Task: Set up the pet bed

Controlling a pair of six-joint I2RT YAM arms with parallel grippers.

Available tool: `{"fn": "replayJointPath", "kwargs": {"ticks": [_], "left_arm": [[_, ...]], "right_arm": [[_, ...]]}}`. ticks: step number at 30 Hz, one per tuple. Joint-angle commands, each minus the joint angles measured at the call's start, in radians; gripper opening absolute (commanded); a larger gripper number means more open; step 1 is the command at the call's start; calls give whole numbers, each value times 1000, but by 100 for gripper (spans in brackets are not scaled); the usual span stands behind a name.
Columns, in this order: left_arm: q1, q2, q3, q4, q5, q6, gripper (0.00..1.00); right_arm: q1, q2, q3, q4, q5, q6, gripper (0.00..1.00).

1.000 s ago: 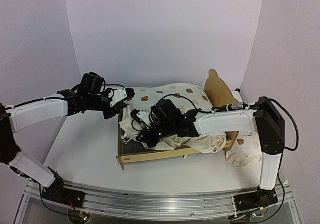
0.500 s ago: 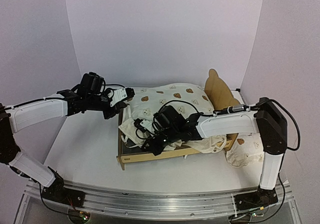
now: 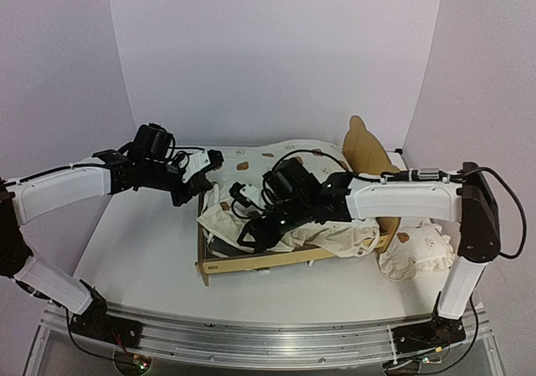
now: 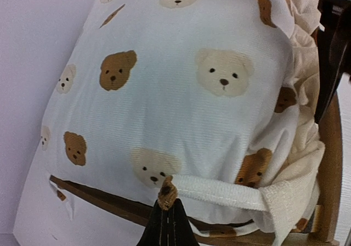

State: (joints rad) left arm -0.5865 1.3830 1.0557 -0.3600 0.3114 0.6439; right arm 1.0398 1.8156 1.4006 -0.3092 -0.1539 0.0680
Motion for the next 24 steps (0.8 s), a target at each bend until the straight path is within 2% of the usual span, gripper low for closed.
{"fn": "replayJointPath", "kwargs": {"ticks": [1,4,7,8,13,20,24], "left_arm": [[-6,-35,24,-84,136,-107,0],[-11,-35,28,-106,161,-126,0],[-12,-30,36,-114,164,-144,0],[-12,-28,38,-115,164,-149,0],[-12,-20,43,-109,167,-164,0],[-12,-11,63,-109,161,-167,0],[-12,-9,69,-109,163,-170,0]], "right_arm": [[32,-139,-34,-39,62,-9,50],[90,-203,-129,-23,125,-10,48],[188,-254,-278,44,265,-15,47],[213,-265,-334,101,285,-7,47],[269,-243,-619,595,383,26,46],[271,-38,-703,948,610,-3,46],[269,57,-689,1032,712,-29,49]]}}
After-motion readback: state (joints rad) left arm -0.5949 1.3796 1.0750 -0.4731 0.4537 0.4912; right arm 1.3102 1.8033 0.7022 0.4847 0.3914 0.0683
